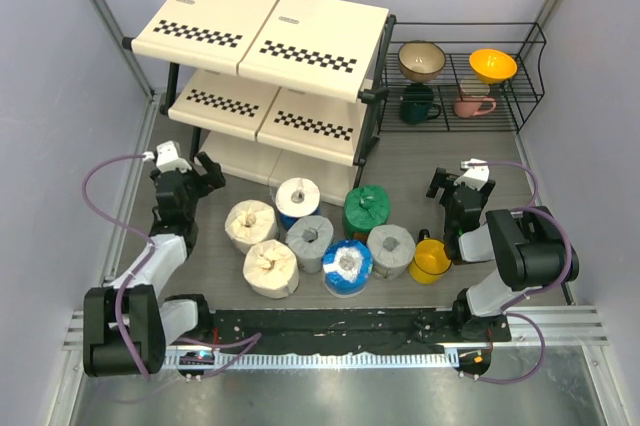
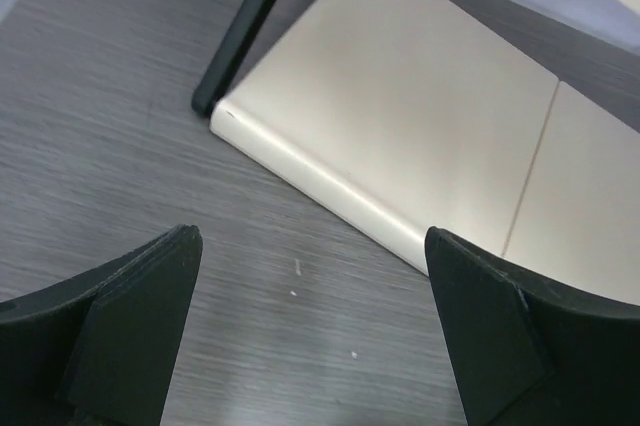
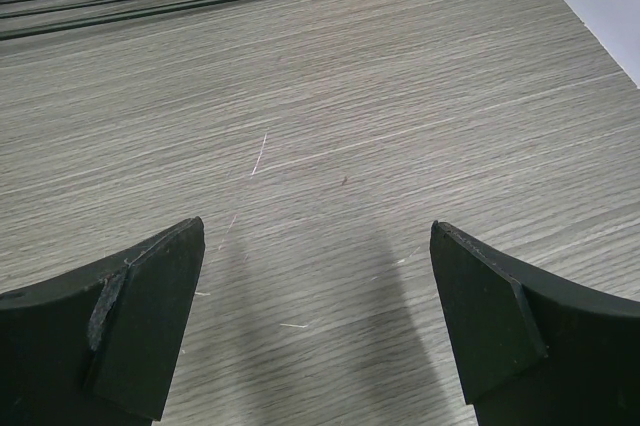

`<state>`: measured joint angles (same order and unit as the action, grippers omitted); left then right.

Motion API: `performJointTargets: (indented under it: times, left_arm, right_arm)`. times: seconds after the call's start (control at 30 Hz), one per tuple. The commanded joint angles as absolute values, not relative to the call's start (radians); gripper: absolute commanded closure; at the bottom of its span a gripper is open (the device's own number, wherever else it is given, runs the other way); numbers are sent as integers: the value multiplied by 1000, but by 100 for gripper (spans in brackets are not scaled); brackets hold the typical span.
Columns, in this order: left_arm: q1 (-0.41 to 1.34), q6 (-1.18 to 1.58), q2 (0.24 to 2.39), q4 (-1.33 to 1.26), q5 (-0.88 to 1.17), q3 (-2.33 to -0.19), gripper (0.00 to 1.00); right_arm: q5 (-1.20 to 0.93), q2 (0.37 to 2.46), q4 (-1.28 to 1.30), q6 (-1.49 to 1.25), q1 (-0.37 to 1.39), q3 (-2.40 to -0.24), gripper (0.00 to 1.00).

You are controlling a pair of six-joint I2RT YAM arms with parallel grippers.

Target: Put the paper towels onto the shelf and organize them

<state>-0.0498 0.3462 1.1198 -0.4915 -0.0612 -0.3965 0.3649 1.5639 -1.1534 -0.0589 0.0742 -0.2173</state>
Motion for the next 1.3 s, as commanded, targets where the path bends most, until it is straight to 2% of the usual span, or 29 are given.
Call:
performJointTargets:
  times: [0.0,0.13,0.2,0.33,0.47,1.03,1.27]
  left_arm:
    - [-46,468,1062,-285,-5,-485,1]
    - [-46,547,959,-221,-6,-472,0]
    - [-46,584,925,-128,-15,-486,0]
    - [-57,747,907,165,-160,-592,0]
    - [-69,729,931,201,-83,-640,0]
    - [-69,712,953,495,-26,-811,0]
    - [-69,670,894,548,-80,-842,0]
  right_arm:
    - [388,1543,-1209,-67,69,-230,0]
    - [388,1545,-1207,-68,71,-230,0]
    - [388,1543,-1209,-67,71,-230,0]
    - [388,1545,-1207,-69,69,-230,0]
    - [388,1543,-1207,-69,71,-230,0]
    - [388,1543,-1207,-68,69,-230,1]
    - [376,1536,-1241,-63,71,-212,0]
